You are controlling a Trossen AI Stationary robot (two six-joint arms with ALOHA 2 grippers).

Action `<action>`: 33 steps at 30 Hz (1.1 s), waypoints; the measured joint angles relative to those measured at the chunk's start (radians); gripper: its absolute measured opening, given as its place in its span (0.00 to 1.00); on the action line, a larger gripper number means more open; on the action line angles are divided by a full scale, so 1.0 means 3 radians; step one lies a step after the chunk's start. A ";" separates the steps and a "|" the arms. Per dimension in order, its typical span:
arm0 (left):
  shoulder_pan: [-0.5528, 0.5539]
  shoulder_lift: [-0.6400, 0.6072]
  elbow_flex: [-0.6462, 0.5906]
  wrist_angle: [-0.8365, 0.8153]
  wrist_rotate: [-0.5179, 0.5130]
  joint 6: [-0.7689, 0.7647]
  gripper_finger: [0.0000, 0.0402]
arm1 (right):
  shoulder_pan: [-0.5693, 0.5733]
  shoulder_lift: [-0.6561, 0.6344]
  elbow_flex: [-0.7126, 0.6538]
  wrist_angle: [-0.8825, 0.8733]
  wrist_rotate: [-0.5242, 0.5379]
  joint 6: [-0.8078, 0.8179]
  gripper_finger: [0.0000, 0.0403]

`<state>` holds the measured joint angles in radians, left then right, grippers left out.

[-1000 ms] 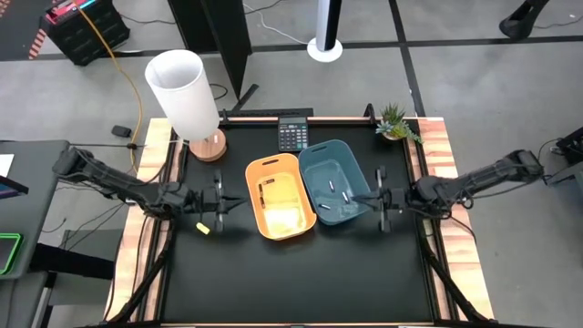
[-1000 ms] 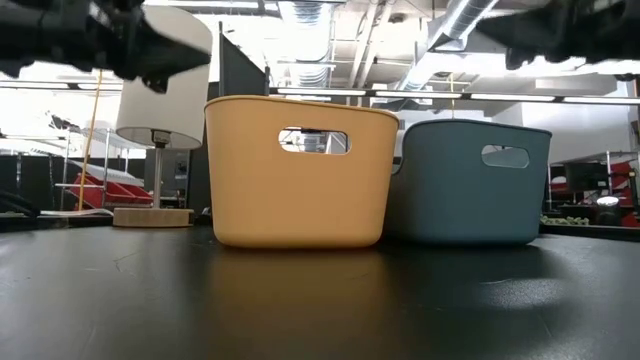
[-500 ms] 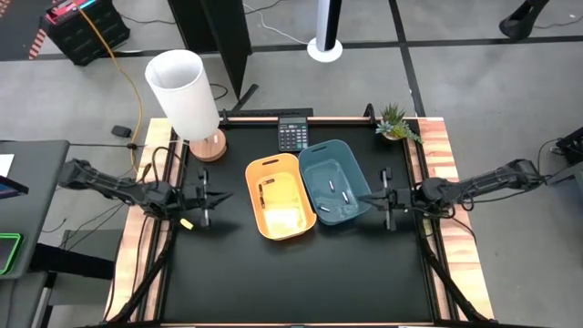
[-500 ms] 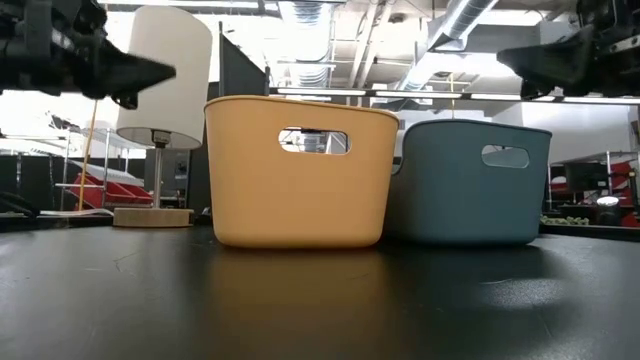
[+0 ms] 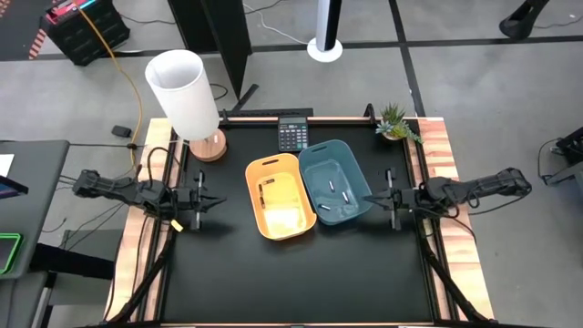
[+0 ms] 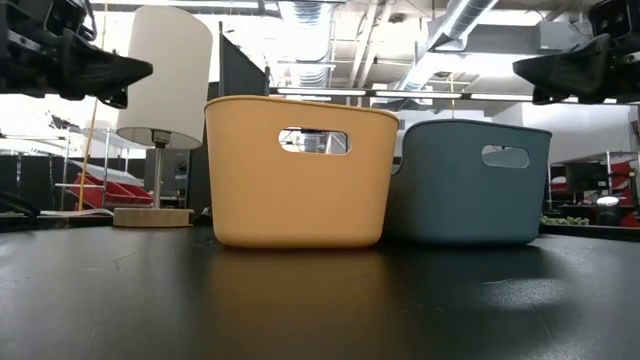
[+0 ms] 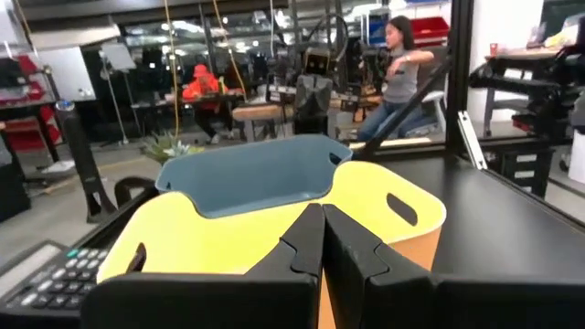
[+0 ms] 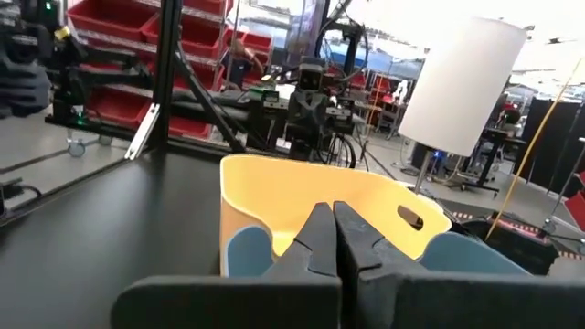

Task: Sort batteries
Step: Return to Home Position

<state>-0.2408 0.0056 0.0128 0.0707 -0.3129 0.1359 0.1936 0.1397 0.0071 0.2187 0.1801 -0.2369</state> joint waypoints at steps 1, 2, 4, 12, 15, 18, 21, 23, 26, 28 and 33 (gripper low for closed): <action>0.0005 0.0011 0.0000 -0.0002 0.0018 0.0008 0.00 | 0.0000 -0.0083 0.0000 -0.0063 -0.0001 0.0014 0.00; 0.0019 0.0012 0.0000 -0.0003 0.0035 0.0008 0.00 | 0.0000 -0.0170 -0.0001 -0.0144 -0.0001 0.0015 0.00; 0.0048 -0.0007 0.0000 -0.0015 0.0094 0.0011 0.00 | 0.0000 -0.0352 -0.0003 -0.0319 -0.0002 0.0013 0.00; 0.0269 -0.0006 -0.0003 -0.0042 0.0350 -0.0062 0.00 | -0.0043 -0.0462 -0.0004 -0.0568 -0.0112 0.0091 0.00; 0.0361 -0.0007 -0.0004 -0.0041 0.0344 -0.0118 0.00 | -0.0069 -0.0462 -0.0004 -0.0572 -0.0123 0.0070 0.00; 0.0412 -0.0007 -0.0005 -0.0037 0.0277 -0.0206 0.00 | -0.0087 -0.0461 -0.0004 -0.0573 -0.0123 0.0131 0.01; 0.0414 -0.0007 -0.0005 -0.0036 0.0261 -0.0351 0.00 | -0.0086 -0.0461 -0.0005 -0.0572 -0.0123 0.0302 0.03; 0.0413 -0.0007 -0.0005 -0.0034 0.0211 -0.0469 0.00 | -0.0086 -0.0461 -0.0005 -0.0575 -0.0123 0.0344 0.05; 0.0413 -0.0007 -0.0006 -0.0020 0.0073 -0.0535 0.00 | -0.0086 -0.0461 -0.0005 -0.0576 -0.0122 0.0353 0.08; 0.0413 -0.0007 -0.0006 -0.0020 0.0071 -0.0480 0.00 | -0.0086 -0.0461 -0.0006 -0.0577 -0.0122 0.0353 0.08; 0.0413 -0.0007 -0.0006 -0.0020 0.0070 -0.0322 0.00 | -0.0086 -0.0461 -0.0006 -0.0578 -0.0122 0.0354 0.08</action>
<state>-0.1169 0.0036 0.0109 0.0647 -0.2920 0.0392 0.1677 0.0013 0.0051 0.0452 0.1436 -0.1307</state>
